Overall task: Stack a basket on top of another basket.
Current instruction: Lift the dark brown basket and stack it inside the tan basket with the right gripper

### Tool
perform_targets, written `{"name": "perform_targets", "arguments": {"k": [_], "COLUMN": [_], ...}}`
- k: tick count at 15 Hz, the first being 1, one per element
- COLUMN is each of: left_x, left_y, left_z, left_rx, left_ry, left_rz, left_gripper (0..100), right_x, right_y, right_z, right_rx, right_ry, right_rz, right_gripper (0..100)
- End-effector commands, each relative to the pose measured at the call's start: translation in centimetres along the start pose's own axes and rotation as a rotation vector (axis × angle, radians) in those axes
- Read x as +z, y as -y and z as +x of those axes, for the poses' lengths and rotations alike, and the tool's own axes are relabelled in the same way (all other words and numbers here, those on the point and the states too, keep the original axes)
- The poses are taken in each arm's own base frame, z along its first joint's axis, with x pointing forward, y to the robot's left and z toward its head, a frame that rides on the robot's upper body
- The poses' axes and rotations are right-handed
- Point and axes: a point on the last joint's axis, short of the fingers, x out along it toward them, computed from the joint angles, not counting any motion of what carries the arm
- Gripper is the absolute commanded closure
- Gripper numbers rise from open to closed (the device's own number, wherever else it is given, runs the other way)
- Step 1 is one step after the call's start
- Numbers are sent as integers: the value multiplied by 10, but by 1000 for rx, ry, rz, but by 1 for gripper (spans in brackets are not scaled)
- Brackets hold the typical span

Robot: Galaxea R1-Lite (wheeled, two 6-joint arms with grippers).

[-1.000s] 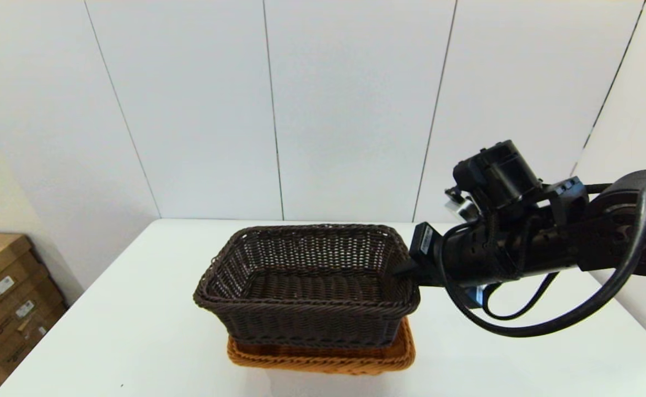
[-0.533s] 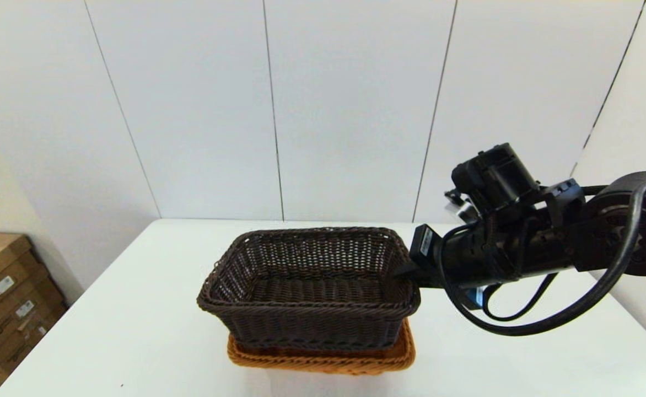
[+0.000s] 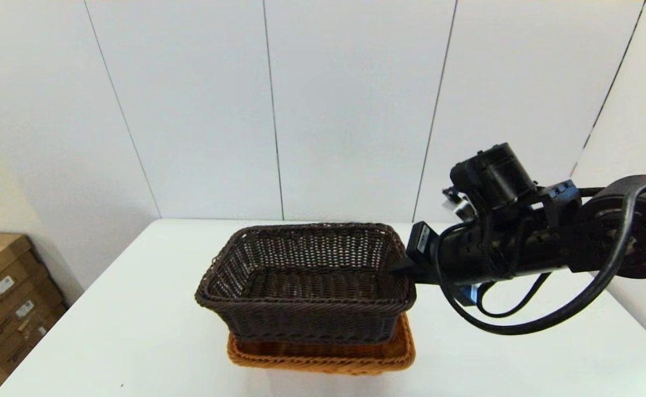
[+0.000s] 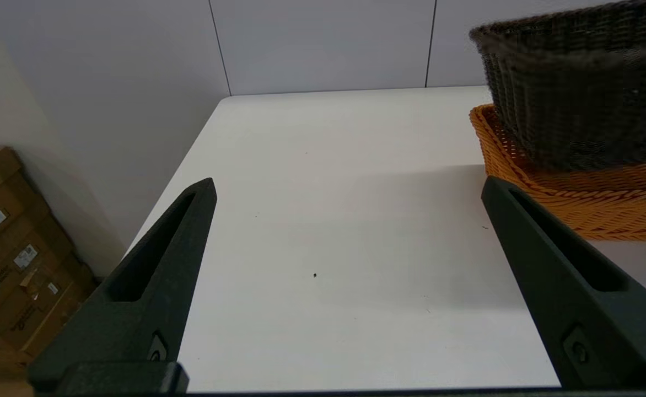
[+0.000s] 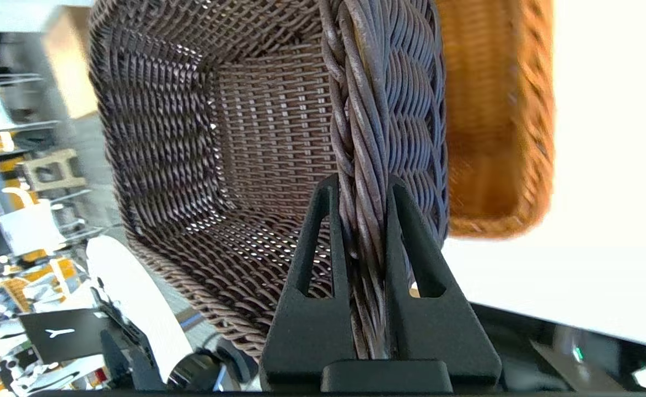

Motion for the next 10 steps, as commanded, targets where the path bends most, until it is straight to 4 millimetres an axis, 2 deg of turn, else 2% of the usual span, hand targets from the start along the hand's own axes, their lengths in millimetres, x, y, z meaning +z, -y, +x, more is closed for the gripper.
{"name": "perform_targets", "arguments": {"k": [1,10], "left_x": [-1,-1], "left_y": [0,0], "left_z": [0,0], "left_rx": [-1,0], "left_ry": [-2,-2], "left_rz": [-1,1], "left_gripper": [0,0], "right_x": [-1,-3], "right_y": [2,2], "right_z": [4,4], "right_rx": [4,2], "right_ry": [-4,-8], "right_rz": [3,2], "right_gripper": [100,100]}}
